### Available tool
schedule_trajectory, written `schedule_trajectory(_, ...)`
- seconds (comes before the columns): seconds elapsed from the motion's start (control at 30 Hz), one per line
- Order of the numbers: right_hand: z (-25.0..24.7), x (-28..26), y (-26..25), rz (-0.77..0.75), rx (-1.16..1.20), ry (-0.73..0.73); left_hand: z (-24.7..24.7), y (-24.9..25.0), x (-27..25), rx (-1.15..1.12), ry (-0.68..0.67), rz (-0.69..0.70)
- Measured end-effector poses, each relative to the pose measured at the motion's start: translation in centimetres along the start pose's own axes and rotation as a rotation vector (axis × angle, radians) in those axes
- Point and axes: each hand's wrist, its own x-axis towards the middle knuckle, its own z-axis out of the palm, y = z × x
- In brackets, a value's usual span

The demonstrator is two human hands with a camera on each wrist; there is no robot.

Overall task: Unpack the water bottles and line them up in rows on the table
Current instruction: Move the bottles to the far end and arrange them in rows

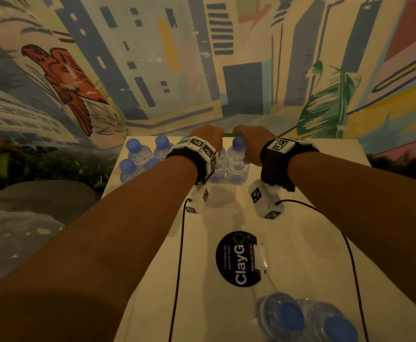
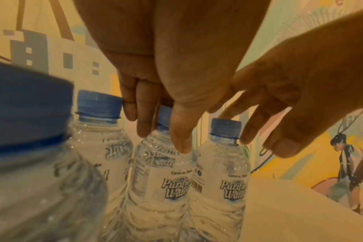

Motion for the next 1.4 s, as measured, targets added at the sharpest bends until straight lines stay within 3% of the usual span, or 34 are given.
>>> schedule_trajectory(0.2,-2.2,-7.4,0.4,-0.117,-0.038,-0.083,-1.0,1.9,-4.6,-0.073,0.15,0.079)
schedule_trajectory(0.27,-2.7,-10.9,1.1,-0.143,-0.036,-0.129,-1.7,3.0,-7.1,-0.086,0.126,0.116)
schedule_trajectory(0.53,-1.0,-23.3,3.8,-0.254,-0.054,-0.335,-1.9,8.3,-21.0,-0.261,-0.283,0.274)
schedule_trajectory(0.63,0.3,-25.7,4.4,-0.274,-0.032,-0.366,-1.4,10.6,-24.6,-0.238,-0.424,0.338)
schedule_trajectory(0.8,1.9,-27.5,4.4,-0.321,-0.008,-0.361,0.2,13.8,-27.7,-0.166,-0.549,0.414)
schedule_trajectory(1.03,3.0,-28.0,3.3,-0.368,-0.064,-0.317,2.8,15.5,-30.3,0.087,-0.456,0.425)
schedule_trajectory(1.4,5.1,-27.5,1.9,-0.399,-0.2,-0.327,5.3,16.4,-32.8,0.132,-0.352,0.388)
